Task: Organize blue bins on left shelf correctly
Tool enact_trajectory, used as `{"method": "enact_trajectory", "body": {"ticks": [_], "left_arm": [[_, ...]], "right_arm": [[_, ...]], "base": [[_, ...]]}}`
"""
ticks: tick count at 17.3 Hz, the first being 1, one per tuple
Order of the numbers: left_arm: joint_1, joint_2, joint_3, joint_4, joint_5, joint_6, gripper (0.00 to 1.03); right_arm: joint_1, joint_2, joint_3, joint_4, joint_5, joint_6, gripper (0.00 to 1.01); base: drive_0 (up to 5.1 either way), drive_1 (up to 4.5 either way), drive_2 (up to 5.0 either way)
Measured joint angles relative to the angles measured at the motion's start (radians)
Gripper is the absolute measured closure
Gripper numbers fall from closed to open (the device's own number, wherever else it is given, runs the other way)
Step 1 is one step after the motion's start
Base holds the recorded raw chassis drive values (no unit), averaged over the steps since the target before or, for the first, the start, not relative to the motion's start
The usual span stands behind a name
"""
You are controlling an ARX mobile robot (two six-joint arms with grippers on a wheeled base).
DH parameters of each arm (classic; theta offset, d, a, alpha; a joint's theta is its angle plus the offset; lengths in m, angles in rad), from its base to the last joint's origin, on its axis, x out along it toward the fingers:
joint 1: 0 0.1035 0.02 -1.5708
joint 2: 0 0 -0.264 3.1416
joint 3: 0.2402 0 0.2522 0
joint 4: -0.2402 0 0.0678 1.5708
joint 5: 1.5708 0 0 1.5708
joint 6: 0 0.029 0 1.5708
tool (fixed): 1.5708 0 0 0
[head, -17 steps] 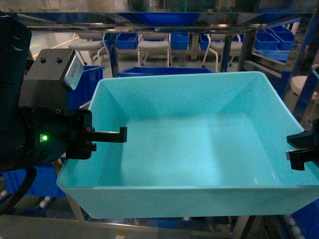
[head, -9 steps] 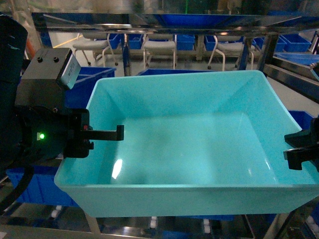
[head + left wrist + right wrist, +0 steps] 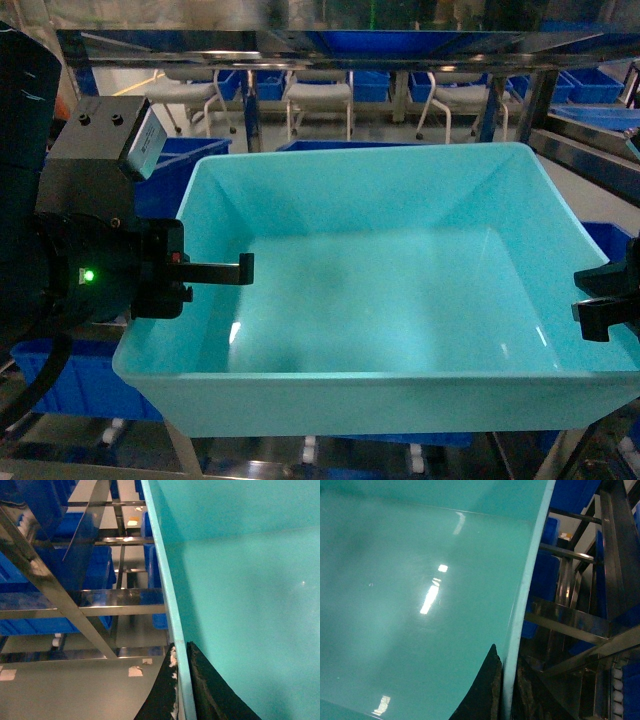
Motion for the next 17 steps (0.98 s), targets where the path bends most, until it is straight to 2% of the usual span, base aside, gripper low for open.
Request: {"method": "enact_trajectory", "body": {"ticks": [8,9,12,17], "left_arm": [[0.001,0.002,0.0,-0.002,0.001,0.0,1.01],[0.003,0.002,0.0,-0.002,0.002,0.002,1.01],[0.001,0.127,0.119,-0.047,0.037,0.002,1.01],[-0.017,0.289,0.275,-0.089,0.049,-0.001,1.01]], "right_arm": [[0.001,0.0,0.0,0.002,0.0,0.0,0.98],[0.001,0.001,0.005,-0.012,0.0,-0.014,0.99],[-0.037,0.159,0.113,-0.055,0.032,-0.007,0.99],[-0.079,0.32,0.246,-0.054,0.07,-0.065,0.99]], "base": [[0.0,0.0,0.0],[0.0,0.0,0.0],[0.0,0.0,0.0],[0.0,0.0,0.0]]}}
